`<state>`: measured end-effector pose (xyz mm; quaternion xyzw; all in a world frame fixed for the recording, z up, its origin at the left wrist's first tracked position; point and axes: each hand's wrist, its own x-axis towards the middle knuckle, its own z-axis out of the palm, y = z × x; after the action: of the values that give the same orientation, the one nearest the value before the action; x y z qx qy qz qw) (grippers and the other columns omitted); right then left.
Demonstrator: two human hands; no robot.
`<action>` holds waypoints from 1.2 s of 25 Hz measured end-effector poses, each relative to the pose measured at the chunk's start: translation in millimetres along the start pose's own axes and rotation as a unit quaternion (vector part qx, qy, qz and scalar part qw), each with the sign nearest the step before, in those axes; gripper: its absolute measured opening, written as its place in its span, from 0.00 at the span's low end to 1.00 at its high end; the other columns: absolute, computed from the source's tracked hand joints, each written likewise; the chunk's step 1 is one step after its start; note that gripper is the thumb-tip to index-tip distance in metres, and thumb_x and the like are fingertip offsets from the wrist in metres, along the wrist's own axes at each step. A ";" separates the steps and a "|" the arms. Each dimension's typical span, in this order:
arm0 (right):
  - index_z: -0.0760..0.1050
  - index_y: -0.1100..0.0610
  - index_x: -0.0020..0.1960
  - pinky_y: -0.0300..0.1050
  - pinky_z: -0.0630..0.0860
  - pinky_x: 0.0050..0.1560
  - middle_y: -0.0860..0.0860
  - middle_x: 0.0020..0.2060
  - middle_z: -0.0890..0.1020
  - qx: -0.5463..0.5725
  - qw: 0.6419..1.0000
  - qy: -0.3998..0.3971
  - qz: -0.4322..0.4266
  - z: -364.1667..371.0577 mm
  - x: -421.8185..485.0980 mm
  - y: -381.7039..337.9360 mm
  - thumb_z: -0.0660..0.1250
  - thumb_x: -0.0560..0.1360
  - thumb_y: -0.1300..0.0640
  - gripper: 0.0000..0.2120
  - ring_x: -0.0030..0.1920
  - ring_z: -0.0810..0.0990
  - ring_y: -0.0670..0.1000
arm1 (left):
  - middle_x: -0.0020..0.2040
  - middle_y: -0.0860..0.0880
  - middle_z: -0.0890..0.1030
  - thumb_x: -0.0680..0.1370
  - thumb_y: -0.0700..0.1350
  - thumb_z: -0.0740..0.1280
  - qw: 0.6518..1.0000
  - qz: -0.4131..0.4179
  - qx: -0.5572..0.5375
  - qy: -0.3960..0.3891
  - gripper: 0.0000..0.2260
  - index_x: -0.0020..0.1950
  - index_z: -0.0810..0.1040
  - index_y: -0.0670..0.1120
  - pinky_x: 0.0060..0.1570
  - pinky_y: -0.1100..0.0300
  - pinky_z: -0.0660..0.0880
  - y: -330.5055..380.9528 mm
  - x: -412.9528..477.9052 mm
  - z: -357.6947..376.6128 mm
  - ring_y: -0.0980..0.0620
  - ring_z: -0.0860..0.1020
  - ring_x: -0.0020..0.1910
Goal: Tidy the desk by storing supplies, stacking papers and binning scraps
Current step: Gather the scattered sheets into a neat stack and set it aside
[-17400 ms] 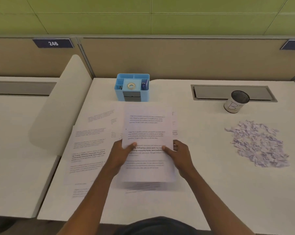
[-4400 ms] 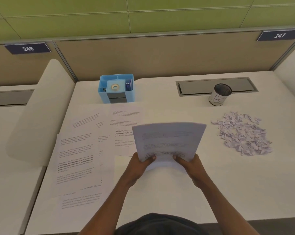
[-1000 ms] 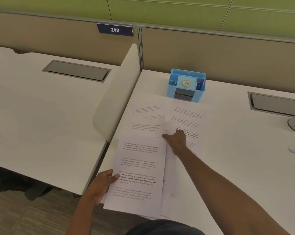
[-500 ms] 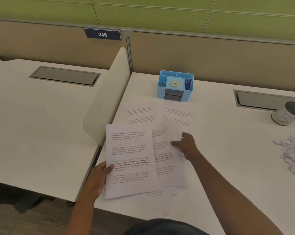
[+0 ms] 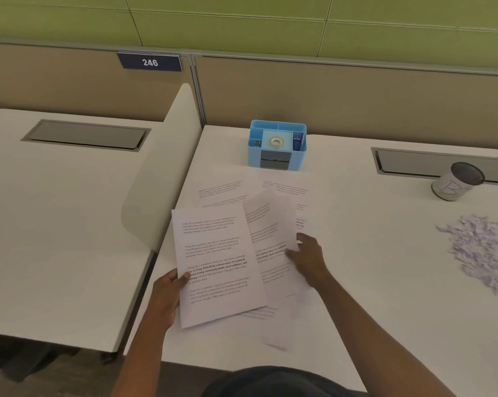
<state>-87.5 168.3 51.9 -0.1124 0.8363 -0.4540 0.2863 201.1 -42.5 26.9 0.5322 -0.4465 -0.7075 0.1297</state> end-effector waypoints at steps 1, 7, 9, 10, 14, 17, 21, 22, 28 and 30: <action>0.80 0.58 0.63 0.43 0.81 0.51 0.55 0.55 0.85 -0.011 1.000 0.016 -0.013 -12.6 3.8 -5.0 0.75 0.70 0.61 0.22 0.51 0.85 0.53 | 0.56 0.45 0.89 0.84 0.38 0.69 1.000 0.004 -0.001 0.001 0.10 0.63 0.85 0.45 0.55 0.47 0.82 1.0 1.3 1.5 0.41 0.86 0.57; 0.82 0.57 0.57 0.51 0.82 0.50 0.56 0.49 0.87 -0.020 0.991 0.102 -0.080 -117.2 19.7 -59.6 0.76 0.71 0.60 0.15 0.47 0.86 0.56 | 0.54 0.46 0.89 0.84 0.36 0.68 1.000 0.016 -0.009 0.023 0.09 0.61 0.85 0.44 0.54 0.49 0.81 5.5 5.5 10.2 0.42 0.86 0.54; 0.81 0.57 0.57 0.45 0.83 0.42 0.56 0.47 0.87 0.008 0.992 0.088 -0.088 -140.3 15.6 -78.3 0.74 0.73 0.63 0.13 0.41 0.87 0.50 | 0.55 0.44 0.89 0.84 0.36 0.68 1.000 0.012 -0.003 0.019 0.09 0.61 0.85 0.44 0.57 0.47 0.82 4.8 5.8 14.7 0.41 0.86 0.55; 0.81 0.58 0.58 0.40 0.82 0.37 0.56 0.46 0.86 0.021 0.993 0.080 -0.087 -149.0 11.1 -87.7 0.73 0.74 0.64 0.13 0.37 0.86 0.47 | 0.55 0.44 0.89 0.84 0.36 0.68 1.000 0.011 0.002 0.016 0.09 0.61 0.85 0.44 0.57 0.47 0.82 4.7 5.5 17.9 0.40 0.86 0.54; 0.80 0.56 0.61 0.42 0.81 0.40 0.55 0.48 0.86 0.058 0.991 0.090 -0.084 -173.9 -5.7 -108.3 0.73 0.76 0.61 0.14 0.41 0.86 0.51 | 0.53 0.45 0.90 0.84 0.36 0.68 1.000 0.006 0.027 -0.004 0.08 0.58 0.86 0.45 0.52 0.48 0.83 3.4 0.7 29.7 0.42 0.87 0.52; 0.79 0.56 0.61 0.45 0.81 0.45 0.55 0.48 0.86 0.083 0.990 0.078 -0.085 -170.4 -4.7 -108.5 0.72 0.76 0.62 0.14 0.42 0.86 0.54 | 0.54 0.44 0.89 0.84 0.38 0.69 0.997 0.016 0.073 -0.026 0.07 0.58 0.86 0.44 0.56 0.46 0.84 1.7 -4.8 34.0 0.41 0.88 0.54; 0.79 0.64 0.59 0.53 0.83 0.49 0.62 0.50 0.86 0.142 0.989 -0.016 -0.047 -110.1 7.1 -78.1 0.74 0.75 0.65 0.14 0.43 0.85 0.56 | 0.55 0.47 0.89 0.85 0.42 0.69 0.993 0.018 0.096 -0.060 0.07 0.60 0.85 0.46 0.53 0.49 0.83 0.5 -6.9 33.0 0.44 0.88 0.53; 0.78 0.65 0.60 0.51 0.84 0.48 0.62 0.51 0.86 0.160 0.986 -0.038 -0.027 -89.5 6.8 -66.7 0.74 0.75 0.65 0.15 0.44 0.85 0.56 | 0.55 0.46 0.89 0.85 0.45 0.68 0.993 0.014 0.098 -0.067 0.08 0.60 0.85 0.44 0.53 0.50 0.82 2.6 -8.2 32.8 0.44 0.88 0.53; 0.82 0.63 0.56 0.55 0.84 0.52 0.60 0.52 0.86 0.198 0.973 -0.102 0.059 4.9 -15.2 -6.9 0.73 0.75 0.65 0.10 0.50 0.86 0.60 | 0.52 0.44 0.89 0.88 0.62 0.54 0.992 -0.040 0.117 -0.034 0.26 0.60 0.85 0.46 0.51 0.52 0.80 10.6 -9.5 35.3 0.43 0.86 0.52; 0.83 0.59 0.49 0.53 0.84 0.51 0.57 0.48 0.87 0.130 0.989 -0.055 0.054 23.4 -16.5 7.1 0.76 0.73 0.60 0.06 0.50 0.86 0.60 | 0.53 0.41 0.89 0.87 0.63 0.56 0.994 -0.043 0.096 -0.041 0.26 0.60 0.86 0.45 0.50 0.51 0.78 10.5 -8.0 35.0 0.42 0.86 0.51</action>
<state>-60.0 163.5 42.4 -0.0540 0.7581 -0.5357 0.3679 170.8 -25.8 41.3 0.5317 -0.4940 -0.6874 0.0290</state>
